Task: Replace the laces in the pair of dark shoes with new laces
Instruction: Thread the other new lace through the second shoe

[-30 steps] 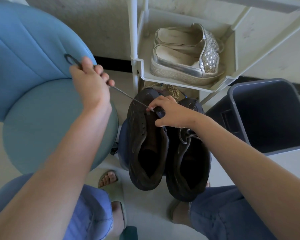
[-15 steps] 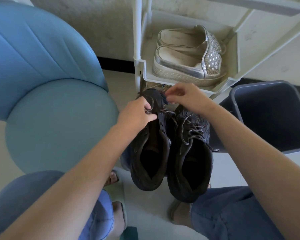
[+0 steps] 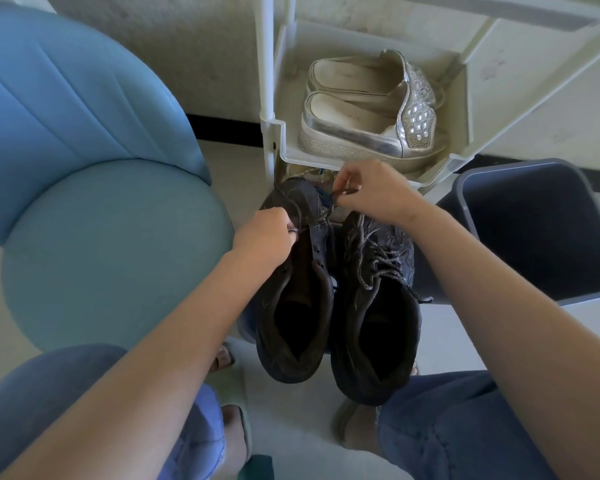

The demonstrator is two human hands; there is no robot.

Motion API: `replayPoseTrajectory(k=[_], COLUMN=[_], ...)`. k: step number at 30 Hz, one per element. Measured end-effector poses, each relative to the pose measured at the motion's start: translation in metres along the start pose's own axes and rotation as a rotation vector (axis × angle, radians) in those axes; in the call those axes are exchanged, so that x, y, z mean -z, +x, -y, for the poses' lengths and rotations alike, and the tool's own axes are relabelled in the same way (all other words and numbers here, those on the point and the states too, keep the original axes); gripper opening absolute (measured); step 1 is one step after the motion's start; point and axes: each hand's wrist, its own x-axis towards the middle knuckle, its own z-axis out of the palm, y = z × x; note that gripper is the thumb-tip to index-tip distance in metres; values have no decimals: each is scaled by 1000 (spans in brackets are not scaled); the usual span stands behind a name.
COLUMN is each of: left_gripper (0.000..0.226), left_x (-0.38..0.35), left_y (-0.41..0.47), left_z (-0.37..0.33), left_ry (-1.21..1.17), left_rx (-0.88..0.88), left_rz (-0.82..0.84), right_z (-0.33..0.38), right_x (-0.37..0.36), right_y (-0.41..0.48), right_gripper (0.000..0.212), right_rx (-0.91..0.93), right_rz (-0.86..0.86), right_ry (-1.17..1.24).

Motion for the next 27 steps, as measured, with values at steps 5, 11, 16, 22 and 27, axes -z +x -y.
replayPoseTrajectory(k=[5, 11, 16, 22, 27], left_gripper=[24, 22, 22, 28, 23], left_x=[2, 3, 2, 2, 5], left_y=[-1, -1, 2, 2, 0], left_z=[-3, -5, -3, -5, -9], left_ry=[27, 8, 13, 8, -34], left_rx=[18, 20, 29, 57, 56], left_rz=[40, 51, 60, 71, 53], right_z=[6, -8, -7, 12, 17], right_x=[26, 37, 44, 71, 48], right_y=[1, 2, -2, -12, -10], right_gripper=[5, 19, 31, 18, 44], right_rx=[-38, -293, -253, -42, -88], right_rz=[-356, -687, -841, -1150, -324], right_ry=[354, 187, 209, 582, 227])
